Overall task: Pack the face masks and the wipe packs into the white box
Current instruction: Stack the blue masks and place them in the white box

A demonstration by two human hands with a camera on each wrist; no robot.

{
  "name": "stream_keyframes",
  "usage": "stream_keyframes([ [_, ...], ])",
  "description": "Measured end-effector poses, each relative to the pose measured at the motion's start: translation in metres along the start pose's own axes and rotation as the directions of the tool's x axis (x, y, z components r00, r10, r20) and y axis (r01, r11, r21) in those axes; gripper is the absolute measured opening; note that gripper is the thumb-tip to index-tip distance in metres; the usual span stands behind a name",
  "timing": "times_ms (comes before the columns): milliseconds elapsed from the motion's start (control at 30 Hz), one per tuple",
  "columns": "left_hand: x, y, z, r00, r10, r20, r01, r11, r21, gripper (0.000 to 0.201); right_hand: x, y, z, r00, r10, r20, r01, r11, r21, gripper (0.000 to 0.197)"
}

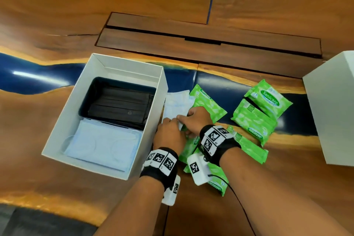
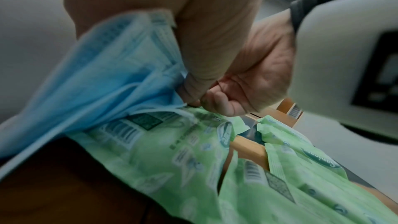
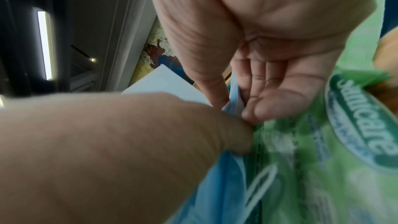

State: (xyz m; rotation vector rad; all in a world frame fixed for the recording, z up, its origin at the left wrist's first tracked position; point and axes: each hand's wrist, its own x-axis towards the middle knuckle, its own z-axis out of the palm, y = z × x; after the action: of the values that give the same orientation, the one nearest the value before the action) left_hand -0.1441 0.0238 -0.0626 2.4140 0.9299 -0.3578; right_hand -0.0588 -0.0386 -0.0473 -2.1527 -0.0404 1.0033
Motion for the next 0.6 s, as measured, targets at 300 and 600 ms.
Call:
stream_keyframes([
  [300,-0.026,-0.002,-0.004,0.986,0.120,-0.119,-0.143,0.968,-0.206,0.059,-0.006,0.013,-0.017,0.995,-0.041,-0.093,0.056,0.984,0.171,0.008],
  [600,-0.041,0.014,-0.010,0.960,0.032,0.276,0.249,0.346,-0.905,0.040,-0.083,0.056,-0.079,0.995,-0.091,0.045,0.058,0.870,0.490,0.018],
])
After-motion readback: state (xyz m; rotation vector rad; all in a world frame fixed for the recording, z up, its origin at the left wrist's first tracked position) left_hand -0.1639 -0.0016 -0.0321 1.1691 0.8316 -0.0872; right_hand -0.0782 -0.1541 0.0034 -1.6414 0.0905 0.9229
